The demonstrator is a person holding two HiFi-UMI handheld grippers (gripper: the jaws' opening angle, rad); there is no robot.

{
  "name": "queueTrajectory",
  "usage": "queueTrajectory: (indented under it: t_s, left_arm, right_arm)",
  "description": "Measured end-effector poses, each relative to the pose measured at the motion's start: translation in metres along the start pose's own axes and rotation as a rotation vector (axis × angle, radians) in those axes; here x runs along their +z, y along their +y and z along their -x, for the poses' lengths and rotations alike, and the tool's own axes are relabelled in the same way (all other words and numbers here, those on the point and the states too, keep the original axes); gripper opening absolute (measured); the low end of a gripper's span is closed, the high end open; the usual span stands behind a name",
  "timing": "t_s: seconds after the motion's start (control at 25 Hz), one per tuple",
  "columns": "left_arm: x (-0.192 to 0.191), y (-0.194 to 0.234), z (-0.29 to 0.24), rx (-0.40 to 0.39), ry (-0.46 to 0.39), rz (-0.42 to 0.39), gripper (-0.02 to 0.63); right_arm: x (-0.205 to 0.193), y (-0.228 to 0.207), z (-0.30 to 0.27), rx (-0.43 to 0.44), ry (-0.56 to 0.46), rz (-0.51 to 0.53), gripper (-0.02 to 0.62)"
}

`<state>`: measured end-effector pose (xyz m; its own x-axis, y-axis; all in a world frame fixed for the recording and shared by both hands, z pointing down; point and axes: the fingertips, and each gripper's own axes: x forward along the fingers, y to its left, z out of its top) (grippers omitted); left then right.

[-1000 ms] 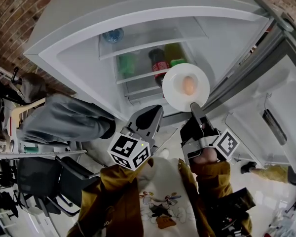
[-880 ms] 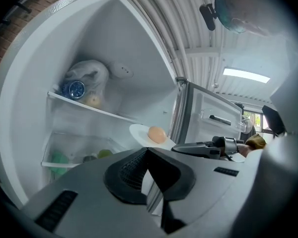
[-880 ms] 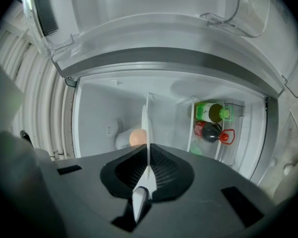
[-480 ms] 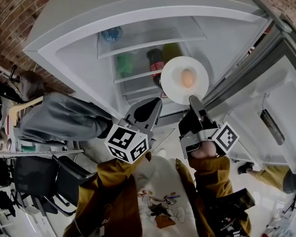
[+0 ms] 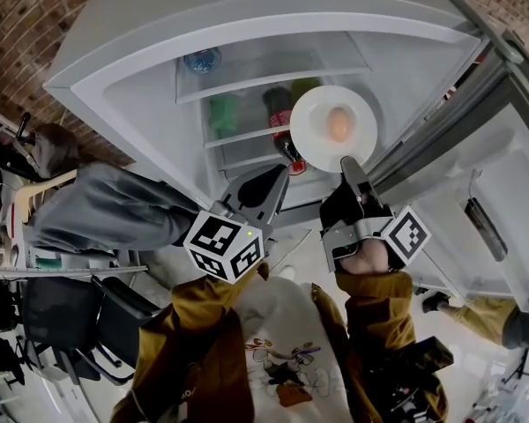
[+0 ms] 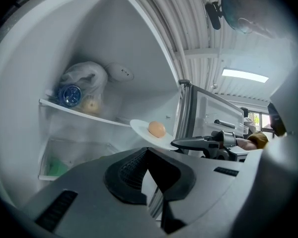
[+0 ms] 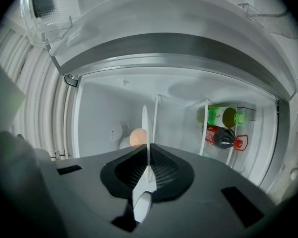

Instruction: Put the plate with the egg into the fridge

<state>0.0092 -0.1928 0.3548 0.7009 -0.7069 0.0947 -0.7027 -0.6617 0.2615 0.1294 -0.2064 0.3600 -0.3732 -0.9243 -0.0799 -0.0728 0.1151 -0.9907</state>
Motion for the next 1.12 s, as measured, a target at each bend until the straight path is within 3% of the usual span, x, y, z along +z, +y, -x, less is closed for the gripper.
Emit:
queueTrajectory:
  t_s: [1.12]
  left_arm:
    - [0.034,0.023,-0.017,0.048,-0.060,-0.064,0.006]
  right_arm:
    - [0.024,0.008,-0.022,-0.006,-0.068,0.013,0.020]
